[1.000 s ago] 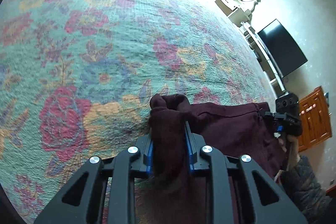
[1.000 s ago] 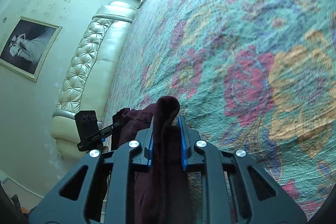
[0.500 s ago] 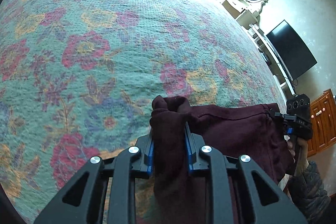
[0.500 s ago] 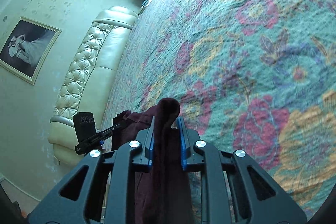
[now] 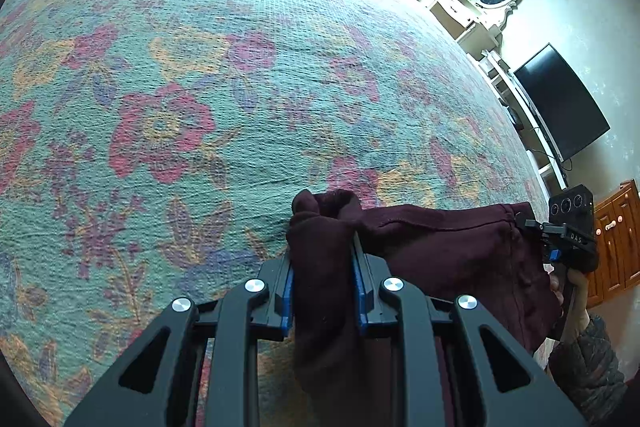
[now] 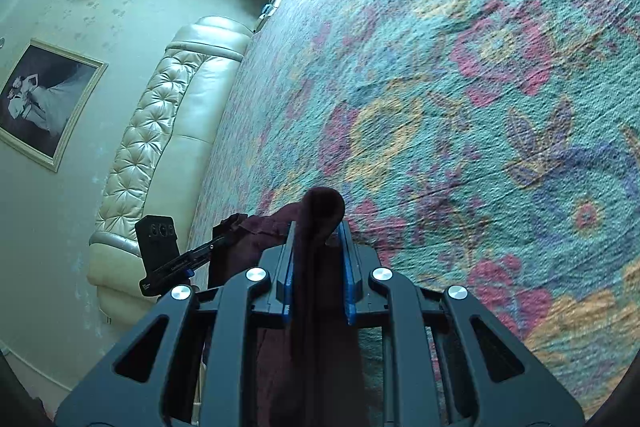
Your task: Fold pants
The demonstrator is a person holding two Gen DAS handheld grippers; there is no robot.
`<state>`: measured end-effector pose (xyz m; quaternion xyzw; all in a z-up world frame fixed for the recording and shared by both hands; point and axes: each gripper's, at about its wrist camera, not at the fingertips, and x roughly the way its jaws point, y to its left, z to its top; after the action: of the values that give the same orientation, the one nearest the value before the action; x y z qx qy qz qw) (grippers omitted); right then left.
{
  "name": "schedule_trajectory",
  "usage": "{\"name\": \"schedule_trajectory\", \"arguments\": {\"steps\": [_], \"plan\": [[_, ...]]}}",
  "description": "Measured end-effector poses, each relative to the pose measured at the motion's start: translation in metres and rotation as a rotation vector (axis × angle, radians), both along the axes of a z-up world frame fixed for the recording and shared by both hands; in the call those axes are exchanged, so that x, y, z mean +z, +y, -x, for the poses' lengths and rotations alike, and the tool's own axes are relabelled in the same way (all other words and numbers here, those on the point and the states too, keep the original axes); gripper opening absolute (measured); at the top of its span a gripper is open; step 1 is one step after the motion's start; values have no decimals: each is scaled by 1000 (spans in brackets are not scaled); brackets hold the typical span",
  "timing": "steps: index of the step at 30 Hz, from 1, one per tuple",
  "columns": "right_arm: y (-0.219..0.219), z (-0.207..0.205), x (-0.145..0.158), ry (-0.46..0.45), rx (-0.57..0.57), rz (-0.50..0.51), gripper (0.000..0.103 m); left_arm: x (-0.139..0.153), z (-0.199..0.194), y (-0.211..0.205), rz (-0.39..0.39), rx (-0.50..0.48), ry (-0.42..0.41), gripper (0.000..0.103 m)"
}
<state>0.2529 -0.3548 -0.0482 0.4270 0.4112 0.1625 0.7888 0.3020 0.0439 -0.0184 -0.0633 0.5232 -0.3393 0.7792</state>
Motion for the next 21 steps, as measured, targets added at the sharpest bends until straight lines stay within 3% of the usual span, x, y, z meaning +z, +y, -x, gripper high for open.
{"name": "schedule_trajectory", "arguments": {"steps": [12, 21], "plan": [[-13, 0, -27, 41, -19, -60, 18, -12, -7, 7, 43, 8, 24, 24], [-17, 3, -27, 51, -8, -94, 27, -15, -8, 16, 97, 9, 34, 54]]}}
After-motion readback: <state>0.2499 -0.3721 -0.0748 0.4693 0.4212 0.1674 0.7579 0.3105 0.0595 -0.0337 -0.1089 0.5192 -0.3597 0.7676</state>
